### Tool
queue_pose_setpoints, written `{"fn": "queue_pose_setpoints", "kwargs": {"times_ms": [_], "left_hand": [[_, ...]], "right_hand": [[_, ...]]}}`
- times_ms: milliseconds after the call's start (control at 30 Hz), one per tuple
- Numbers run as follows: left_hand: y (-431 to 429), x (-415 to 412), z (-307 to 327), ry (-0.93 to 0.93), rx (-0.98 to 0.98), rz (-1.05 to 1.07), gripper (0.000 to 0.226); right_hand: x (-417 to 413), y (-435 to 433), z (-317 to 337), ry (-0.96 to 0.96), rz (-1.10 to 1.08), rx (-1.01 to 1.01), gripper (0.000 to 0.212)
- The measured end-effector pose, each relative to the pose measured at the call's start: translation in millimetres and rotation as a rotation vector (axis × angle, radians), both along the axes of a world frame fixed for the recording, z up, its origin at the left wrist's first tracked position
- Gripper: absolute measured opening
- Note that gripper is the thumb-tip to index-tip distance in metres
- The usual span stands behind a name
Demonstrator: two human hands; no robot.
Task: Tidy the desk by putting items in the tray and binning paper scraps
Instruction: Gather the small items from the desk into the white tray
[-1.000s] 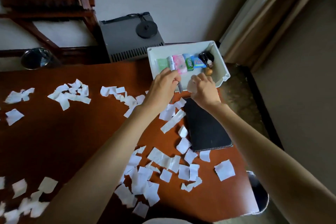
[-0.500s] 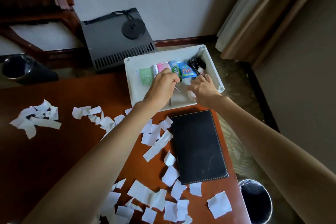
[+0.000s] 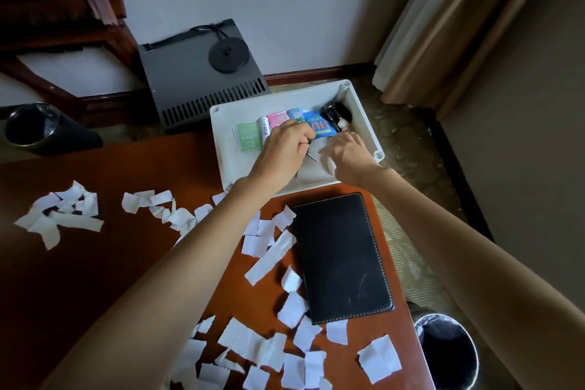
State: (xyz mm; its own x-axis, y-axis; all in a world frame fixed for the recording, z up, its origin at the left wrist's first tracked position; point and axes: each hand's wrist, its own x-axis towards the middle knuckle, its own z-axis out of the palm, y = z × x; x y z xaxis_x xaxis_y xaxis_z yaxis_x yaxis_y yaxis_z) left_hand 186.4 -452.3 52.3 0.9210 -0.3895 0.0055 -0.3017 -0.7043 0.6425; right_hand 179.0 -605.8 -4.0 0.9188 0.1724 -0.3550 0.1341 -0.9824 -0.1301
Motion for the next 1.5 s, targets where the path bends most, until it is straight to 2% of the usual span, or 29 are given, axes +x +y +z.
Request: {"fn": "queue_pose_setpoints", "kwargs": {"times_ms": [67, 167, 300, 433, 533, 667, 767, 833, 900, 1000, 1067, 1133, 1300, 1433, 1500], "left_hand": [[0.4, 0.2, 3.5, -0.008, -0.019, 0.005, 0.023], [-1.2, 2.4, 9.5, 0.008, -0.047, 0.029, 0.025], [-6.2, 5.5, 12.3, 0.080, -0.123, 0.101, 0.022], [-8.4, 8.7, 6.7, 0.176, -0.202, 0.166, 0.022], [-10.1, 13.9, 0.5, 0.217, -0.237, 0.208, 0.022], [-12.4, 22.5, -8.9, 0.240, -0.280, 0.305, 0.023], [-4.1, 28.0, -26.9, 0.229, -0.148, 0.399, 0.024], [2.7, 28.2, -46.3, 0.347, 0.017, 0.350, 0.026], [5.5, 23.7, -61.7, 0.513, 0.099, 0.308, 0.024], [-2.4, 18.3, -71.4, 0.675, 0.031, 0.272, 0.017], [-11.1, 18.6, -74.8, 0.760, -0.068, 0.272, 0.025], [-17.2, 20.4, -77.4, 0.793, -0.105, 0.289, 0.019], [-23.4, 22.6, -80.4, 0.812, -0.158, 0.334, 0.022], [-25.3, 23.4, -83.0, 0.847, -0.202, 0.380, 0.019], [-28.1, 23.1, -80.6, 0.904, -0.242, 0.417, 0.020]], "right_hand": [[0.2, 6.3, 5.0, -0.021, -0.105, 0.302, 0.060], [-6.2, 21.0, 18.4, 0.128, -0.237, 0.654, 0.068], [-12.4, 38.2, 9.0, 0.059, -0.384, 0.853, 0.051], [-12.7, 47.2, 0.7, -0.030, -0.528, 0.904, 0.038], [-9.6, 47.9, -1.3, -0.027, -0.627, 0.955, 0.030], [-2.0, 40.5, -1.5, 0.087, -0.664, 0.939, 0.027], [7.0, 31.4, -2.2, 0.144, -0.704, 0.897, 0.017], [13.7, 26.6, -4.3, 0.178, -0.746, 0.855, 0.017], [19.9, 22.6, -7.9, 0.198, -0.791, 0.817, 0.017], [27.2, 19.9, -10.6, 0.244, -0.823, 0.795, 0.014], [30.7, 20.2, -13.6, 0.247, -0.856, 0.794, 0.006], [32.5, 22.4, -15.8, 0.203, -0.868, 0.750, 0.013], [28.4, 22.8, -17.4, 0.077, -0.726, 0.412, 0.027], [29.7, 17.9, -14.5, 0.078, -0.609, 0.305, 0.041], [31.3, 16.9, -13.2, 0.076, -0.572, 0.273, 0.037]]}}
